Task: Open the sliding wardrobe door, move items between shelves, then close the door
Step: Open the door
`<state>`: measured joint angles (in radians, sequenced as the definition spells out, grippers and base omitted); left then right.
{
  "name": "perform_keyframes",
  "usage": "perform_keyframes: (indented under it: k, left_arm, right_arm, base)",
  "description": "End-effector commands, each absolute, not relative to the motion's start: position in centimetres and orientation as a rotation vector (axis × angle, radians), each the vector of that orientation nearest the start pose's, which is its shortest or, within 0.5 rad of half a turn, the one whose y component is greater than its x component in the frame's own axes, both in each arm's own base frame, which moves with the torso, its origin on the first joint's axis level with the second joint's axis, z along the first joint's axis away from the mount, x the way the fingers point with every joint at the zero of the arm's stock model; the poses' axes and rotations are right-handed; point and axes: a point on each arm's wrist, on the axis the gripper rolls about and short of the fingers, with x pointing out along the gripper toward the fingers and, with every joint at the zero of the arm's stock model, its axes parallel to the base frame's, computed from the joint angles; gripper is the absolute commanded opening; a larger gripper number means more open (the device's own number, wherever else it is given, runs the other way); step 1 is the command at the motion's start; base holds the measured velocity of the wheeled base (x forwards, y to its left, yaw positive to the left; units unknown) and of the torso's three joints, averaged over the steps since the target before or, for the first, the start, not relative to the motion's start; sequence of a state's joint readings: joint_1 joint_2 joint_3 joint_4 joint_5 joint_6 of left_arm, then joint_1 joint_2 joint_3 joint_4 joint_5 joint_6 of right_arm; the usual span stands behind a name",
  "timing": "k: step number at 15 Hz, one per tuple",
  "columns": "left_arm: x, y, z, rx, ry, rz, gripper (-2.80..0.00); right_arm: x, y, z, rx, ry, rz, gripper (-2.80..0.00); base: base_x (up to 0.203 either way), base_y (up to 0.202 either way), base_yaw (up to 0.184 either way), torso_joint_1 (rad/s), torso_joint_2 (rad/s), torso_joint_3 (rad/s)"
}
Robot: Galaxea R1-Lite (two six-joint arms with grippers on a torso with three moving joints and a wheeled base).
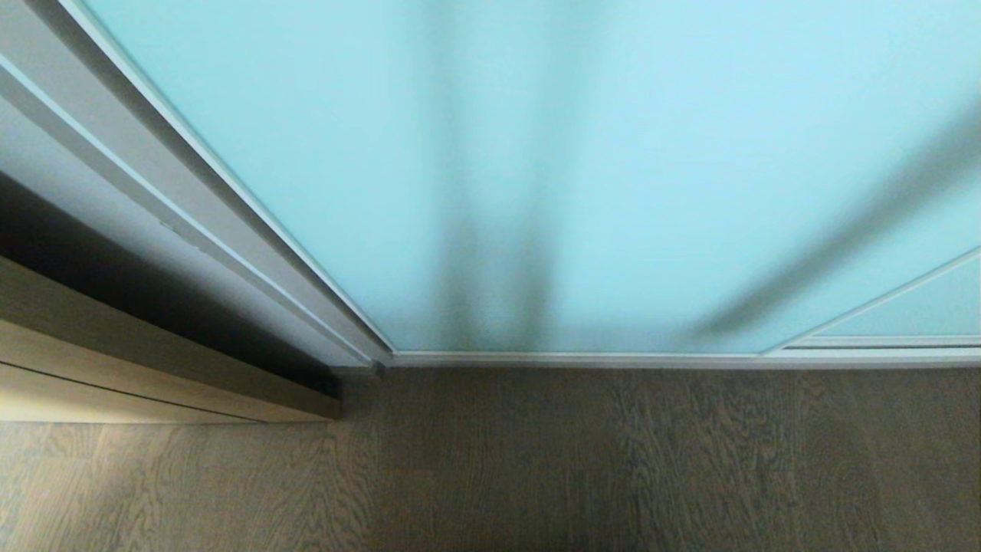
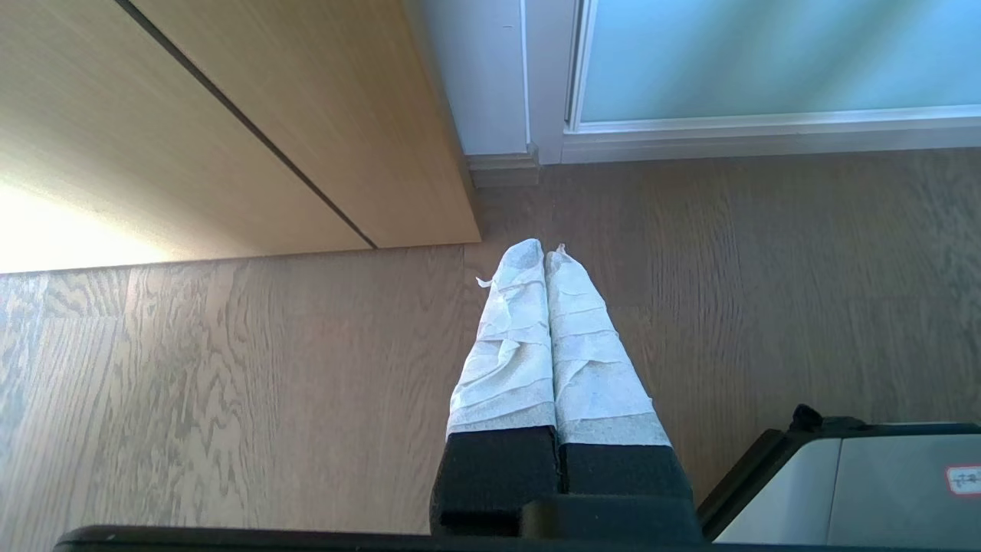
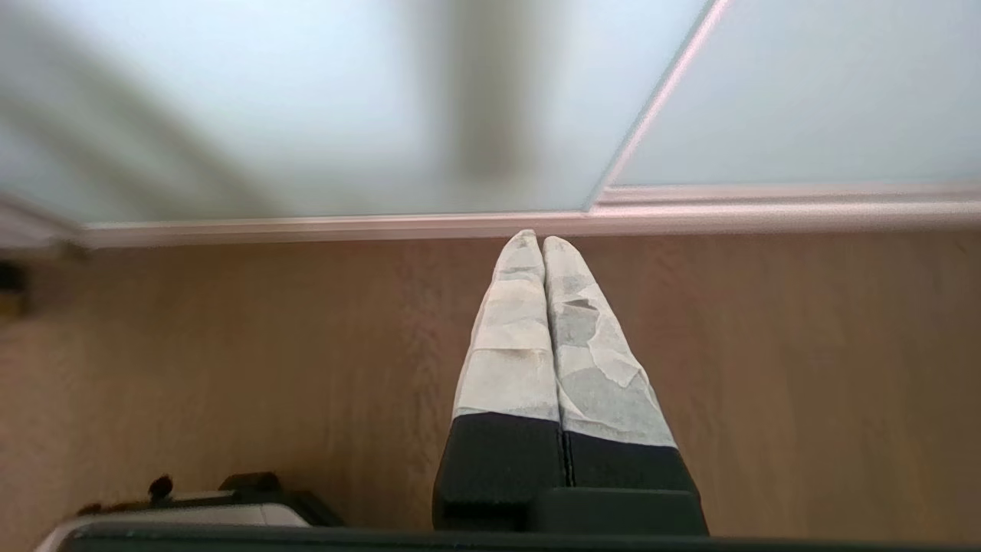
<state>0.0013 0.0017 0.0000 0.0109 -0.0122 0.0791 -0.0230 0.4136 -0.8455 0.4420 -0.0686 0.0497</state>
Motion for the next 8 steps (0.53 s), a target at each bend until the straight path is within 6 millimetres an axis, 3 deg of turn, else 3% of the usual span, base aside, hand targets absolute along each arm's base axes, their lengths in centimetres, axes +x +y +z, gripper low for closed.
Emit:
perform_keyframes:
  k: [1,5,8]
  left_arm:
    - [-2.2,0.0,7.4,0.080,0.015,-0.011,-2.80]
    - [-2.3,0.0,7.4,0.080,0.013,-0.011,-2.80]
    - [-2.3,0.0,7.4,0.080,0.013,-0.011,-2.80]
  right_arm:
    - [-0.6,-0.2,29.0,0.055,0.100,-0.125,-2.80]
    - [3.8,-0.6,32.4,0.050,0.031,-0.233,-2.80]
    - [5.7,-1.0,33.4,0.017,-0.018,-0.321,-2.80]
  base:
    - [0.000,0.000,0.000,0.000,0.00,0.000]
    - [0.000,0.000,0.000,0.000,0.00,0.000]
    - [0.000,0.000,0.000,0.000,0.00,0.000]
